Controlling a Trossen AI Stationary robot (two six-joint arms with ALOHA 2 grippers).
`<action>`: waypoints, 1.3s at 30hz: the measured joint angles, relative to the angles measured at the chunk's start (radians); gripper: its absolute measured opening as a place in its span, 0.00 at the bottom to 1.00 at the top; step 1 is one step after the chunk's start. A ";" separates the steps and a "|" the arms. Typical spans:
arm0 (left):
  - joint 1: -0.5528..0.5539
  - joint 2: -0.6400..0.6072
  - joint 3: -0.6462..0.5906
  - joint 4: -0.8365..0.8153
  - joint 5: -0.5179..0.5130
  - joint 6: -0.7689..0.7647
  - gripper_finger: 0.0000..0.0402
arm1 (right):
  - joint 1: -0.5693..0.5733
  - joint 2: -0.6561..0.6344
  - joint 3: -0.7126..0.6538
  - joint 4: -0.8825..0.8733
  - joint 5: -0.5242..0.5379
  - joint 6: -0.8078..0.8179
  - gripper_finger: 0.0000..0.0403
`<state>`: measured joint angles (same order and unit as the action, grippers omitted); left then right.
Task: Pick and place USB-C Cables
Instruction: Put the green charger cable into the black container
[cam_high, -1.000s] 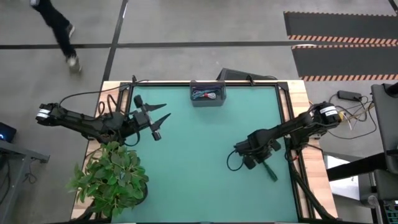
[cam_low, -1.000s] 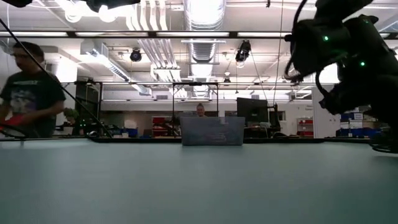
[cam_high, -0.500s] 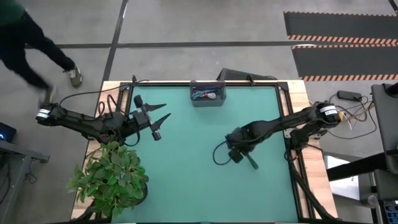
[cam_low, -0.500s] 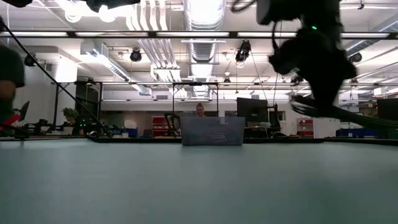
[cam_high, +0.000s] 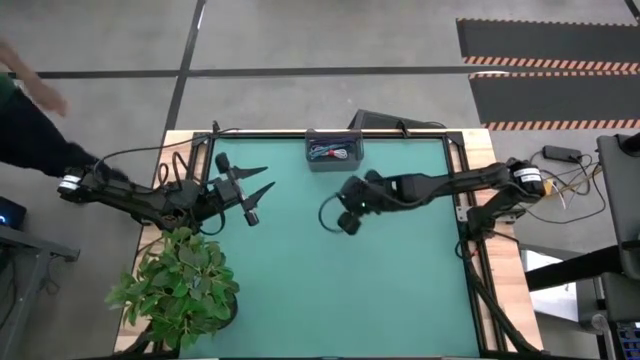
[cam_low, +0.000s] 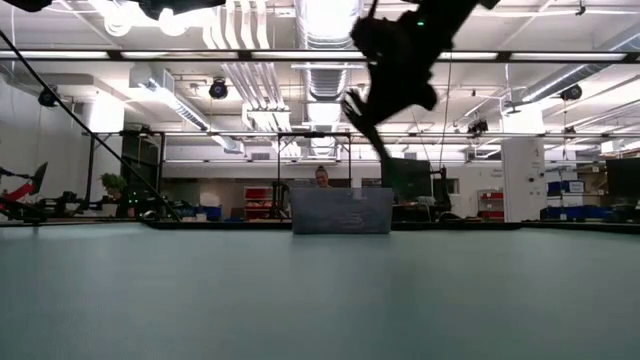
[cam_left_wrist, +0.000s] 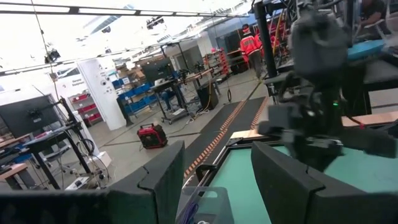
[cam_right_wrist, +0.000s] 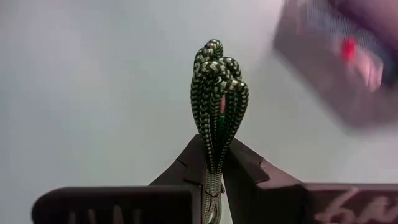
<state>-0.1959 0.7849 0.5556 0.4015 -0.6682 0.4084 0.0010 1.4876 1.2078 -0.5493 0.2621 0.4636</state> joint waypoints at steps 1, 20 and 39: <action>0.000 0.000 0.000 0.000 0.000 0.000 0.43 | -0.015 0.001 -0.003 0.055 0.002 -0.053 0.06; 0.000 0.001 0.000 0.000 0.000 -0.005 0.43 | -0.237 0.061 0.133 0.524 0.063 -0.675 0.06; 0.000 0.007 0.000 0.000 0.000 -0.008 0.43 | -0.392 0.525 0.871 -0.568 -0.113 -1.069 0.06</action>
<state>-0.1963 0.7921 0.5556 0.4015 -0.6682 0.4004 -0.3913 2.0127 2.0786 -1.1174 0.1491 -0.6051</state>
